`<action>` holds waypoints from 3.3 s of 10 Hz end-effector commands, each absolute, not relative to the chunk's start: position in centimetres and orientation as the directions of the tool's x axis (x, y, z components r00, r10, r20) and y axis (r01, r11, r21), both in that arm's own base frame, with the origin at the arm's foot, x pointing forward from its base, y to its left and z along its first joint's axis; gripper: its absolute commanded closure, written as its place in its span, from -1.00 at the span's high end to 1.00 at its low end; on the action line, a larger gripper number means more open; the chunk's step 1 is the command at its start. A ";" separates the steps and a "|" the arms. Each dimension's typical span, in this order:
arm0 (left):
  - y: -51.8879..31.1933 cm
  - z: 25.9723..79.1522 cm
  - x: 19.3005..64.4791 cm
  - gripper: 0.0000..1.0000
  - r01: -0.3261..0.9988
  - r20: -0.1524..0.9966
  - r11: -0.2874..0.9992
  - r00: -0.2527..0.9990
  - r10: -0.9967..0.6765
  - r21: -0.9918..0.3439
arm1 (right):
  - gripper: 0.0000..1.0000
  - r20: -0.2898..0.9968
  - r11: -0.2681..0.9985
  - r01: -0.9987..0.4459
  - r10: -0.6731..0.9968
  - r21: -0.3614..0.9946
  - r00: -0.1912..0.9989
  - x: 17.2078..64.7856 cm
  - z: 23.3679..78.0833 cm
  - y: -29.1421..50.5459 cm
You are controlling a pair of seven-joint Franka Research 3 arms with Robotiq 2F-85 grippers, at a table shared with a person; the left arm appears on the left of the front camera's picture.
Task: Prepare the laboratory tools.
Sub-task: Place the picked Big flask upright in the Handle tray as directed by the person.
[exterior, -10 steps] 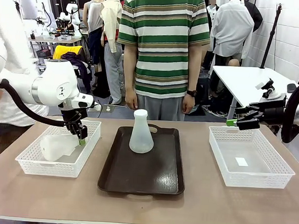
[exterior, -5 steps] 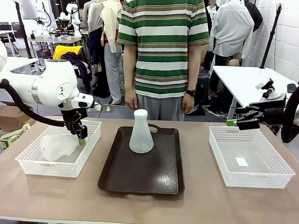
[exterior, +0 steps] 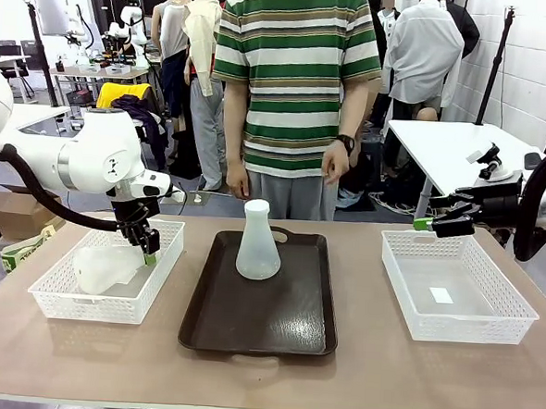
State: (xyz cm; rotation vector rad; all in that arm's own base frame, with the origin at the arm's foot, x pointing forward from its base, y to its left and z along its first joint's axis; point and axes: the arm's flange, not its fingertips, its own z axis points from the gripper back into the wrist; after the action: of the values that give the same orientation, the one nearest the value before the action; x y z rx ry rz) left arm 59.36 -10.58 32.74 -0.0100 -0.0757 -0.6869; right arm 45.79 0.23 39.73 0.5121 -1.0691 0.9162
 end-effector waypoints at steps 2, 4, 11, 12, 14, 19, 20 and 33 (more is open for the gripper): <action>-10.5 32.7 59.6 -1.00 0.640 0.082 0.768 0.764 -0.640 0.033 | 1.00 0.901 0.550 -0.832 0.394 -0.071 0.183 45.8 39.7 0.2; -10.5 32.7 59.6 -1.00 0.640 0.082 0.768 0.764 -0.640 0.033 | 1.00 0.901 0.550 -0.832 0.394 -0.071 0.183 45.8 39.7 0.2; -10.5 32.7 59.6 -1.00 0.640 0.082 0.768 0.764 -0.640 0.033 | 1.00 0.901 0.550 -0.832 0.394 -0.071 0.183 45.8 39.7 0.2; -10.5 32.7 59.6 -1.00 0.640 0.082 0.768 0.764 -0.640 0.033 | 1.00 0.901 0.550 -0.832 0.394 -0.071 0.183 45.8 39.7 0.2; -10.5 32.7 59.6 -1.00 0.640 0.082 0.768 0.764 -0.640 0.033 | 1.00 0.901 0.550 -0.832 0.394 -0.071 0.183 45.8 39.7 0.2; -10.5 33.6 59.0 -1.00 0.640 0.061 0.767 0.765 -0.642 0.041 | 1.00 0.901 0.550 -0.832 0.394 -0.071 0.183 45.8 39.7 0.2; -10.5 35.0 58.6 -1.00 0.638 0.062 0.768 0.765 -0.641 0.056 | 1.00 0.901 0.550 -0.832 0.394 -0.071 0.183 45.8 39.7 0.2; -12.1 51.4 48.7 -1.00 0.901 0.901 -0.409 -0.289 -0.325 0.141 | 1.00 0.901 0.550 -0.832 0.394 -0.071 0.183 45.8 39.7 0.2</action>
State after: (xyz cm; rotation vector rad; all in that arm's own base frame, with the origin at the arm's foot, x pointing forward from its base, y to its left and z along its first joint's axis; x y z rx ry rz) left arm 46.13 -13.77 52.88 -0.7685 -0.8806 -1.7376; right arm 45.80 0.22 39.77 0.5113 -1.0698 0.9163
